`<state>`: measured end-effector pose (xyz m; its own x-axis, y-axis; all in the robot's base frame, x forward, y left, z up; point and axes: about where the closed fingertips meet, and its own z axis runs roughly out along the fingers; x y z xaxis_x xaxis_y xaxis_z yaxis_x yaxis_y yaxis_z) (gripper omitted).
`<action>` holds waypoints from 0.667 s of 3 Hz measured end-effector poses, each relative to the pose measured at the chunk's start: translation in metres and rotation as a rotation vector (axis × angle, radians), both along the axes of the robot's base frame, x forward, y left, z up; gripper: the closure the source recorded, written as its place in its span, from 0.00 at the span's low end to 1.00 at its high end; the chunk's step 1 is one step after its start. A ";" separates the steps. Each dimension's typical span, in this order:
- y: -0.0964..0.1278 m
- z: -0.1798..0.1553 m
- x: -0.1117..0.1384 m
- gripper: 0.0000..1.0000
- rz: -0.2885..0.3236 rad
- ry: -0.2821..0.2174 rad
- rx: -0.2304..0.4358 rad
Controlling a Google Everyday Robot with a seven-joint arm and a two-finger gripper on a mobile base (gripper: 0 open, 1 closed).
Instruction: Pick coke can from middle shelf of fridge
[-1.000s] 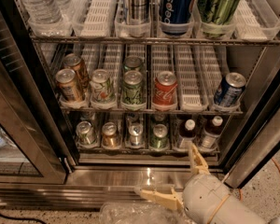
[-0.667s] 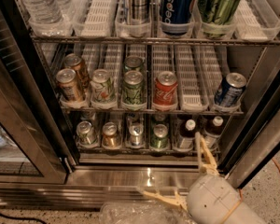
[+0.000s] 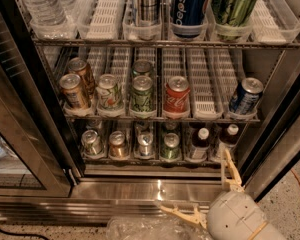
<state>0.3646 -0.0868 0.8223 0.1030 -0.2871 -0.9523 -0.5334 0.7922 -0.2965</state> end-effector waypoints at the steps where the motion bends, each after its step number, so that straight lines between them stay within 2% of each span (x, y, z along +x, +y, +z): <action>1: -0.003 0.006 0.012 0.00 -0.040 0.036 0.010; 2: -0.006 0.012 0.027 0.00 -0.084 0.090 0.044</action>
Offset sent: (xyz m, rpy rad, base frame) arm 0.0487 -0.0119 0.0186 0.0929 0.1580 -0.1455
